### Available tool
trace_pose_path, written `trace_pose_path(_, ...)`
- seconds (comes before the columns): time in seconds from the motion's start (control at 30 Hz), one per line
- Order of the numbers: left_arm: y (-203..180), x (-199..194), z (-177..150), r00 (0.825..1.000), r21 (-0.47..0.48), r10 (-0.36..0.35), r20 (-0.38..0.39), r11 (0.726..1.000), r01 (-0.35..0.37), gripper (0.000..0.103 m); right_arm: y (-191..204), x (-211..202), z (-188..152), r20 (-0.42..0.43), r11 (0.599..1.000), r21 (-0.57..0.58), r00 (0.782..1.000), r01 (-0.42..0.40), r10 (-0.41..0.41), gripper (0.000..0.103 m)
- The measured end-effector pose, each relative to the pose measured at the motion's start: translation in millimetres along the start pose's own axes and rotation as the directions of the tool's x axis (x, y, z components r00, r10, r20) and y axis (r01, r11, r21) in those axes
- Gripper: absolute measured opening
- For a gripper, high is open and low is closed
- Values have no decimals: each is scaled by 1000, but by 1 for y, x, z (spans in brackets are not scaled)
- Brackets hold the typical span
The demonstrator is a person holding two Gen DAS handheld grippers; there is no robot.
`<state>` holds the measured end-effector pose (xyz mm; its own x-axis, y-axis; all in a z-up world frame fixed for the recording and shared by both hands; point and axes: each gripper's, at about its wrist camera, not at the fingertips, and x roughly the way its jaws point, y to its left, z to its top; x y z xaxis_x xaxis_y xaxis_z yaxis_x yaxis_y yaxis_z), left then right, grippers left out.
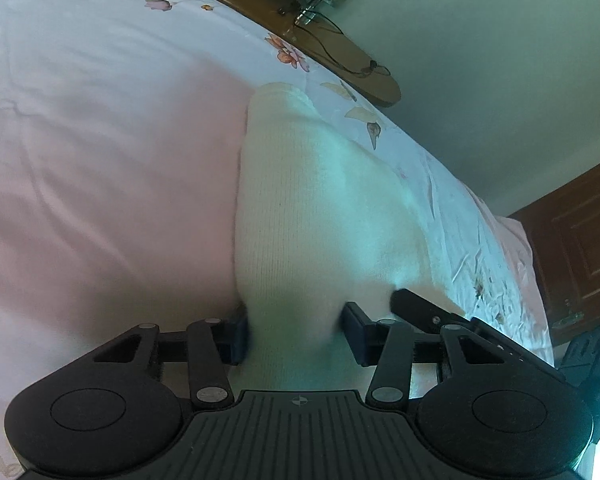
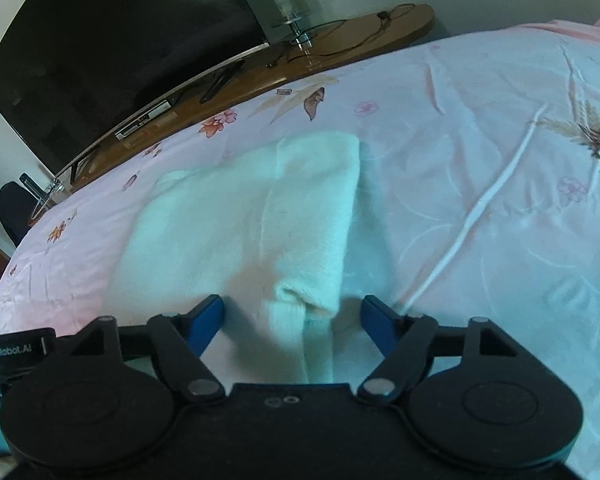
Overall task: Fold small clothes
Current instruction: 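Close both tools on the end of the sweater bundle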
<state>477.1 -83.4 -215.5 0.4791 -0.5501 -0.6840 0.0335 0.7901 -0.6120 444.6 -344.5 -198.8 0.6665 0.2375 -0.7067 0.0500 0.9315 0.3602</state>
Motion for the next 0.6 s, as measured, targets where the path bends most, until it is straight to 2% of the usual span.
trace_pose_path(0.07,0,2,0,1000,-7,-8,8,1000,8,48,3,3,0,13,1000,-16,1000,-3,4,73)
trace_pose_path(0.1,0,3,-1,1000,-11,-8,13,1000,8,45,4,4,1,18,1000,-18,1000,-10,11,69)
trace_pose_path(0.13,1,2,-1,1000,-11,-2,15,1000,3,41,5,5,1,16,999,-15,999,-35,35,56)
trace_pose_path(0.17,0,3,-2,1000,-10,-2,21,1000,2,39,6,6,2,14,999,-11,999,-50,51,48)
trace_pose_path(0.2,-2,2,-2,1000,-5,-1,27,1000,1,37,9,6,3,19,999,-21,999,-48,49,45)
trace_pose_path(0.27,-7,1,-5,999,15,9,43,1000,-9,35,13,4,3,31,998,-29,998,-53,54,33)
trace_pose_path(0.43,-16,-4,-3,997,56,9,72,998,-13,29,12,1,4,43,997,-20,996,-71,72,30)
trace_pose_path(0.6,-15,-17,4,995,52,-23,100,998,18,27,20,-7,5,84,997,-7,993,-81,81,29)
